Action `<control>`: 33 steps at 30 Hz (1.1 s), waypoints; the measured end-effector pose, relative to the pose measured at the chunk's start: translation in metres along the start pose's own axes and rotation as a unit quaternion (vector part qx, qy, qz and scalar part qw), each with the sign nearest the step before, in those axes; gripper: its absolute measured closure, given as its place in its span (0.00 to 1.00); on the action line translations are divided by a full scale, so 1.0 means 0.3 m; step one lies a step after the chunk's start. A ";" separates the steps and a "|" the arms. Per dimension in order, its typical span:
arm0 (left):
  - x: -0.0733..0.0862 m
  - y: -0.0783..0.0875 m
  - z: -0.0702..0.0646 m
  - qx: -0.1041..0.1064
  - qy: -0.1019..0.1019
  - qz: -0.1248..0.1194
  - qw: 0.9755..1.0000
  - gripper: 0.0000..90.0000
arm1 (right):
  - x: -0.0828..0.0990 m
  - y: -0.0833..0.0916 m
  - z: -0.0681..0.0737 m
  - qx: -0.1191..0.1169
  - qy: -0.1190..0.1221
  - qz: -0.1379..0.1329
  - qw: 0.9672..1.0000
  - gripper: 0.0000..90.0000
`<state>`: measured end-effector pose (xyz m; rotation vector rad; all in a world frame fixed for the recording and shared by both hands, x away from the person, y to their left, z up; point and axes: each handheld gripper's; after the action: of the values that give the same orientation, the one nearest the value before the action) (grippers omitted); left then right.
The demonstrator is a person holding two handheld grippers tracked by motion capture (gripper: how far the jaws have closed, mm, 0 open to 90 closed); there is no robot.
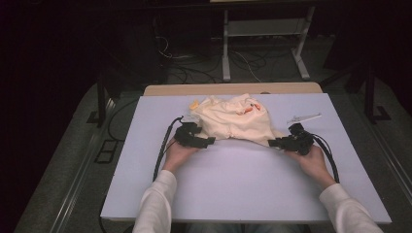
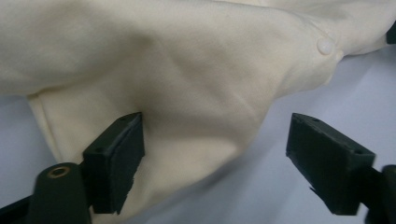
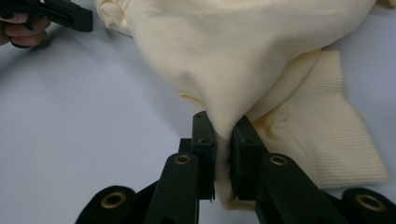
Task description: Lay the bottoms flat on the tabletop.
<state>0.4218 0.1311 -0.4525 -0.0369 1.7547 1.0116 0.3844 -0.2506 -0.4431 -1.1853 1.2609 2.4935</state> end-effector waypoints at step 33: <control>-0.167 0.141 -0.029 -0.024 -0.047 0.011 0.999 0.95 | -0.081 0.089 0.053 -0.019 -0.004 -0.056 0.998 0.91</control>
<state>0.4172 0.1314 -0.3864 0.0005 1.6497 1.0547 0.3809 -0.2508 -0.4037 -1.2161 1.1173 2.4495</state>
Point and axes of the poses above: each handheld gripper's, and its own axes: y roughly backward along the jaws, x roughly out of its underside, z roughly to its left, and after that the axes turned 4 degrees about -y, right-handed
